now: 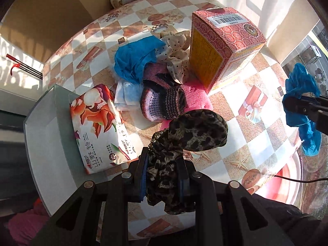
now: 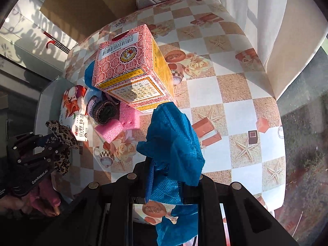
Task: Organize soft objects
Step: 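Lift the scrunchie with the left gripper while the right gripper lifts the shoe covers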
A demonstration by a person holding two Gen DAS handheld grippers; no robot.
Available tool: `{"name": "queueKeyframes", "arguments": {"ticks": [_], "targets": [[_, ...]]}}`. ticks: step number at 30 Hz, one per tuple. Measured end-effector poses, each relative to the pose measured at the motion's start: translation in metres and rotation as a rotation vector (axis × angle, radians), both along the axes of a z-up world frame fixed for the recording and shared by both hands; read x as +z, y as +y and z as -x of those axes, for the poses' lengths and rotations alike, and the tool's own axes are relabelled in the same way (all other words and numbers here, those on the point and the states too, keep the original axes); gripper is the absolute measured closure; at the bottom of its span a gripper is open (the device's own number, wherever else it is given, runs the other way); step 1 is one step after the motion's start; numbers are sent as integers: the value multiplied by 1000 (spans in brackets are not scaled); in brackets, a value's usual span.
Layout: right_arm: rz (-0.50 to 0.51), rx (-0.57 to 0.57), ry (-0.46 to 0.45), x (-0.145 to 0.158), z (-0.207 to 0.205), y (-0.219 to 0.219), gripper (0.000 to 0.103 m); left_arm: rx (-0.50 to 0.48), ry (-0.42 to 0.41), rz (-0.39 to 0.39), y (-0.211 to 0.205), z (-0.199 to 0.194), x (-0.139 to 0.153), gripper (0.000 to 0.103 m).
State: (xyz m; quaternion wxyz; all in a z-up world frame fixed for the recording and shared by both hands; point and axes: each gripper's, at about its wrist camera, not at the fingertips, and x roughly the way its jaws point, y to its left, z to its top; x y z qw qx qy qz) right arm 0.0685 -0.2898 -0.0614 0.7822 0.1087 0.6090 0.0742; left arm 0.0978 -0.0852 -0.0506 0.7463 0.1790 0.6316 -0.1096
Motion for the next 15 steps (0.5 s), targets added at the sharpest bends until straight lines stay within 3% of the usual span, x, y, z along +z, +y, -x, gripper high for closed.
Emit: {"name": "queueKeyframes", "arguments": {"ticks": [15], "targets": [[24, -92, -74, 45, -32, -9, 82, 50, -34, 81, 16, -28, 31, 78]]}}
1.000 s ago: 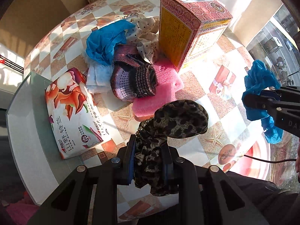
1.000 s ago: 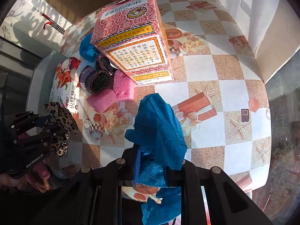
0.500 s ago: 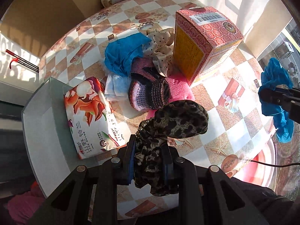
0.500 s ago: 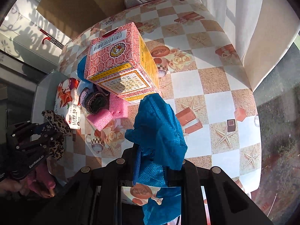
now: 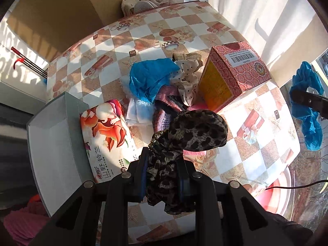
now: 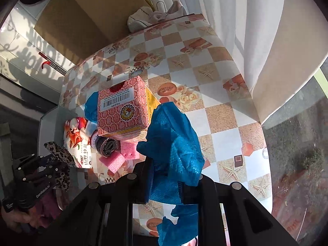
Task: Organize soft objects
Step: 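Lift the scrunchie with the left gripper while the right gripper lifts the shoe covers, then carry the scrunchie and shoe covers with both grippers over the white box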
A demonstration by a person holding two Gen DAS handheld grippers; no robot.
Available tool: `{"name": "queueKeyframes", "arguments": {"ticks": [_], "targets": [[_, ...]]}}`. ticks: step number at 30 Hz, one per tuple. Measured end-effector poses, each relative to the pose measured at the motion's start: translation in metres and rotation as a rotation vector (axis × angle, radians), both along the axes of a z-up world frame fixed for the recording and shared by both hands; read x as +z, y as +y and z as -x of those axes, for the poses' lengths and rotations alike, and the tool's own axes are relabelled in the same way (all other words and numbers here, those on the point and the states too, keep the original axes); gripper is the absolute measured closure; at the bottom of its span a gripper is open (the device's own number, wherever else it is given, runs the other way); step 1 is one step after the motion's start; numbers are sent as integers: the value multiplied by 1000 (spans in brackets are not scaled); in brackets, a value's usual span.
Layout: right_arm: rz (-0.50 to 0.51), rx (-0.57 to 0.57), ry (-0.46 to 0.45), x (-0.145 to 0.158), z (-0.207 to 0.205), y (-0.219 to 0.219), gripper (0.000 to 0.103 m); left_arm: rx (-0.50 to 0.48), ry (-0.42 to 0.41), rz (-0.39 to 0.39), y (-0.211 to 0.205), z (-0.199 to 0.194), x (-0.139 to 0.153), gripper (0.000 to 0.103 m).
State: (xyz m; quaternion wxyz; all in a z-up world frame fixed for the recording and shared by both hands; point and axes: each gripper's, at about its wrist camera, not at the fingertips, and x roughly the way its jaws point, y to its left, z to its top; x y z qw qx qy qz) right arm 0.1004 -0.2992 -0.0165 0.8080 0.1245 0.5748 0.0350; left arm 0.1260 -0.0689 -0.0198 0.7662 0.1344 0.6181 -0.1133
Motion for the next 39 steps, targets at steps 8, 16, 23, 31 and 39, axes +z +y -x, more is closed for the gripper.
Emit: {"name": "queueKeyframes", "arguments": {"ticks": [8, 16, 23, 31, 39], "targets": [[21, -21, -36, 27, -22, 13, 82, 16, -10, 74, 6, -19, 14, 78], [42, 59, -29, 37, -61, 55, 82, 140, -23, 100, 45, -35, 19, 77], [55, 180, -20, 38, -77, 114, 82, 248, -30, 103, 86, -33, 20, 77], [75, 302, 3, 30, -64, 178, 82, 335, -14, 108, 121, -20, 15, 77], [98, 392, 6, 27, -45, 221, 82, 381, -4, 105, 146, -7, 12, 77]]}}
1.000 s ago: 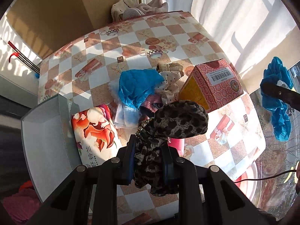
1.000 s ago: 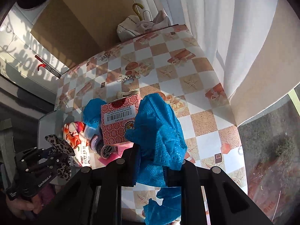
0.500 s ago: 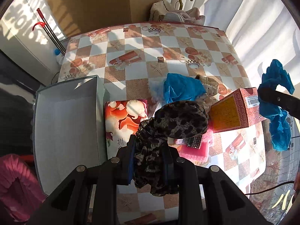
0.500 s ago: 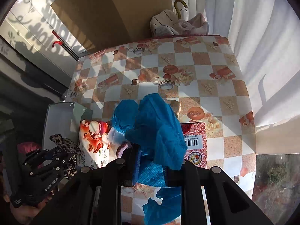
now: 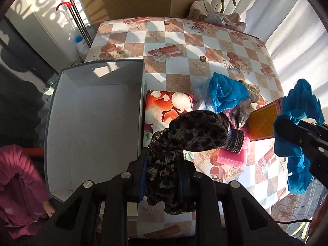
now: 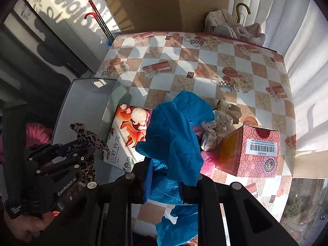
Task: Organize soft objects
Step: 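Carry the scrunchie and shoe covers with both grippers over the white box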
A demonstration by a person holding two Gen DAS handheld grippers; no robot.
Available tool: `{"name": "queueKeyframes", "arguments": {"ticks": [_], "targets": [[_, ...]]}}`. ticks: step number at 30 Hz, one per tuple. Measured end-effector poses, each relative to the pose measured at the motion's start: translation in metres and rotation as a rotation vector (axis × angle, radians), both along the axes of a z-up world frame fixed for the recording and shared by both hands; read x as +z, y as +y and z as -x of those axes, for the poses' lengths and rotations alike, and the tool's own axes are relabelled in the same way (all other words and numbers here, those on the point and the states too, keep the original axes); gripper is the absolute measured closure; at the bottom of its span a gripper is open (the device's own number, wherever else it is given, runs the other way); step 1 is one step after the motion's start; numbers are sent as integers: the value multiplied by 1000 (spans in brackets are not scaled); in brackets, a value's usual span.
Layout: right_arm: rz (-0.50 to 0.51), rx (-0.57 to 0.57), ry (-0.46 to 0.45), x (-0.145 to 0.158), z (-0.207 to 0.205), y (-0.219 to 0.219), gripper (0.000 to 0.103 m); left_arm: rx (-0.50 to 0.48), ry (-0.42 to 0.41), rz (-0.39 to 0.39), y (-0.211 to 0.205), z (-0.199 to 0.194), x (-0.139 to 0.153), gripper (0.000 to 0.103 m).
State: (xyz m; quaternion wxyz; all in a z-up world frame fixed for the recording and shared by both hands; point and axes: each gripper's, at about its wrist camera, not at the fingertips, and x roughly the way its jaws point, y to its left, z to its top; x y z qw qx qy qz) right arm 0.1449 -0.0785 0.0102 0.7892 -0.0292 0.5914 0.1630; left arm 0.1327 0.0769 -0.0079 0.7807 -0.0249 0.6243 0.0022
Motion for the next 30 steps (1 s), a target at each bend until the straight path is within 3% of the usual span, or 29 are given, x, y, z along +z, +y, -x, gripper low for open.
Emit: {"name": "queueKeyframes", "arguments": {"ticks": [15, 30], "targets": [[50, 164, 49, -17, 27, 62, 82, 71, 2, -14, 38, 27, -1, 77], [111, 321, 68, -28, 40, 117, 82, 210, 32, 33, 90, 48, -11, 77]]}}
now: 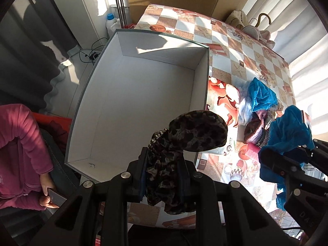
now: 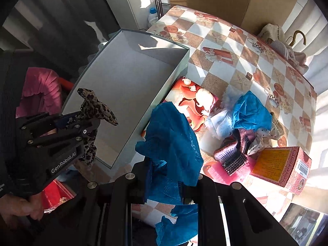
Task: Organize soft objects
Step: 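Carry the scrunchie and shoe covers with both grippers over the white box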
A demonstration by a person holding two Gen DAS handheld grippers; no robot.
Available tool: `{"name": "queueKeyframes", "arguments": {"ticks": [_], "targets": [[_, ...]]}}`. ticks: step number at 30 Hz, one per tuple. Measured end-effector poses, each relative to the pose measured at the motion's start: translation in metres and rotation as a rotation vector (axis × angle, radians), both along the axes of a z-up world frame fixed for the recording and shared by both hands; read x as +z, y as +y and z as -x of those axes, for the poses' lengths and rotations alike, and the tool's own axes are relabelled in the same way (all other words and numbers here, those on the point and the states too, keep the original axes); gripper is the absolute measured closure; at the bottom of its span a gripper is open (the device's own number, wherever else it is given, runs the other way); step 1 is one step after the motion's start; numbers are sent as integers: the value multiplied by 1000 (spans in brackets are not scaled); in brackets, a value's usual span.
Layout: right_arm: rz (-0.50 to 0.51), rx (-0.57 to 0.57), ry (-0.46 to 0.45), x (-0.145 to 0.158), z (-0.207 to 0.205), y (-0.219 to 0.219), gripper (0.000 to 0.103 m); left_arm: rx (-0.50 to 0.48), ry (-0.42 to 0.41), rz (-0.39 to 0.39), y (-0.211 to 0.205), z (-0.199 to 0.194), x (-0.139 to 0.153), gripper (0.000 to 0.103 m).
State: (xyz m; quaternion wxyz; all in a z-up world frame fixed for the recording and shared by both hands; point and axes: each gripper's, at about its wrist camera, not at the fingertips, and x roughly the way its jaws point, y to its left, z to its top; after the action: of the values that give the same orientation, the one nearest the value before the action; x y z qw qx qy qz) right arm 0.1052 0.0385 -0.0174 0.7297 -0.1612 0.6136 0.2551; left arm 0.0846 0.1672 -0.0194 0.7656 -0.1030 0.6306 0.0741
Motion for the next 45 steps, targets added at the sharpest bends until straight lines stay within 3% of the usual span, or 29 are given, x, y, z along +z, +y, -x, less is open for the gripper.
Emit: {"name": "queueKeyframes", "arguments": {"ticks": [26, 45], "targets": [[20, 131, -35, -1, -1, 52, 82, 48, 52, 2, 32, 5, -19, 77], [21, 118, -29, -4, -12, 81, 82, 62, 90, 25, 51, 6, -35, 77]]}}
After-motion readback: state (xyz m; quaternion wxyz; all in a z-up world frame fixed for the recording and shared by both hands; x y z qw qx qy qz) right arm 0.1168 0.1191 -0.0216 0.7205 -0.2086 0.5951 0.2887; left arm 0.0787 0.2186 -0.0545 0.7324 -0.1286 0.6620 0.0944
